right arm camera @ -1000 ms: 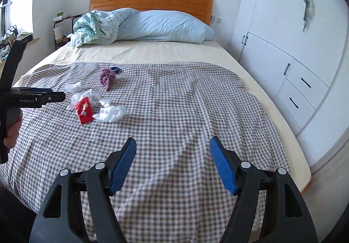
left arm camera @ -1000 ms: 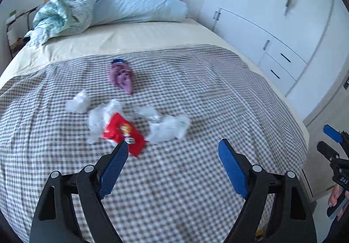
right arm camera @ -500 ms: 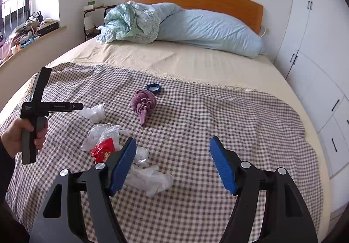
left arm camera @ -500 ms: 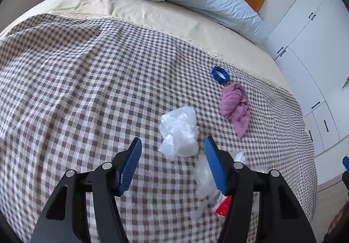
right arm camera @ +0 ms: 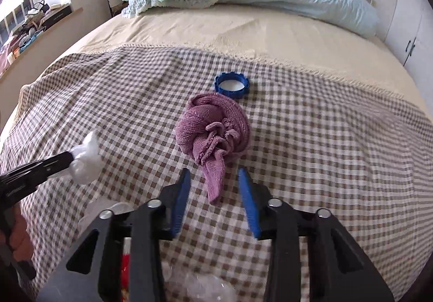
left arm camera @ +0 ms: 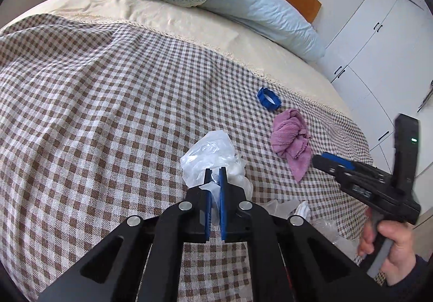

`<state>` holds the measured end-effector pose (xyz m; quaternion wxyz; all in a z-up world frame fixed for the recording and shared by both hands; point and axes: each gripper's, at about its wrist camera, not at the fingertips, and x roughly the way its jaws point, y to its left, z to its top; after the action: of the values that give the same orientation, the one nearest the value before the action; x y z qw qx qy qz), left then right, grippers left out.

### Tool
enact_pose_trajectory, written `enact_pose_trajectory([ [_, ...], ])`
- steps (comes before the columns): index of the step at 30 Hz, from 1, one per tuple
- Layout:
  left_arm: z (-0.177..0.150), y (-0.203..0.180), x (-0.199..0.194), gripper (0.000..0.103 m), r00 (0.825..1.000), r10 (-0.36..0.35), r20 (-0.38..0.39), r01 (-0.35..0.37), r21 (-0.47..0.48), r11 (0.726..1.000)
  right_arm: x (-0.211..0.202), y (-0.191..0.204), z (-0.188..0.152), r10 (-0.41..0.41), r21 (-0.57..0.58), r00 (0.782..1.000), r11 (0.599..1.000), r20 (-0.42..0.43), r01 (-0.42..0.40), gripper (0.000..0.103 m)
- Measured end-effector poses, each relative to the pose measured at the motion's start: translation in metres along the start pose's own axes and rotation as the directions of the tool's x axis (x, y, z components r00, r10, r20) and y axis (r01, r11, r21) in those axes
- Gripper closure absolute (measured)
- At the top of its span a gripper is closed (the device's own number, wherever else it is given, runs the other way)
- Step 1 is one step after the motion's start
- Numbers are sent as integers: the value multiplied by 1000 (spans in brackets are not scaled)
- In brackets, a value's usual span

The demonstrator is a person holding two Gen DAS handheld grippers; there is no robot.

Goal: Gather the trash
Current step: 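Grasp the white plastic bag with the left tool while the right tool grasps the purple cloth, then carry the white bag and purple cloth to the bin and open both tools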

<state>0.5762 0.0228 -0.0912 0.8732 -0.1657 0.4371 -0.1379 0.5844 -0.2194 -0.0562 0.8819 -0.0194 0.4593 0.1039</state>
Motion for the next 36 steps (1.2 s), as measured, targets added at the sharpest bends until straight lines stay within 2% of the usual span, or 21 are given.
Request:
enact_pose_trajectory([
  [2, 1, -4, -12, 101, 1000, -8, 15, 7, 18, 1000, 15, -1, 5, -5, 45, 1000, 999, -13, 6, 88],
  [4, 1, -7, -22, 101, 999, -14, 31, 13, 33, 999, 20, 0, 6, 1, 78, 1000, 997, -15, 0, 96],
  [9, -4, -21, -48, 101, 998, -11, 60, 8, 63, 998, -12, 7, 5, -10, 58, 1000, 998, 17, 9, 99],
  [13, -27, -33, -72, 101, 999, -24, 37, 21, 72, 997, -57, 1, -3, -13, 47, 998, 999, 54, 11, 99],
  [19, -51, -61, -128, 101, 997, 42, 63, -49, 113, 992, -132, -5, -23, -3, 69, 995, 998, 103, -4, 99],
  [27, -91, -120, -213, 101, 994, 34, 104, -53, 177, 983, -253, -12, -96, -29, 53, 985, 998, 173, 20, 99],
  [36, -159, -210, -278, 101, 995, -25, 102, -5, 283, 959, -365, -56, -201, -91, 100, 974, 992, 210, 71, 99],
])
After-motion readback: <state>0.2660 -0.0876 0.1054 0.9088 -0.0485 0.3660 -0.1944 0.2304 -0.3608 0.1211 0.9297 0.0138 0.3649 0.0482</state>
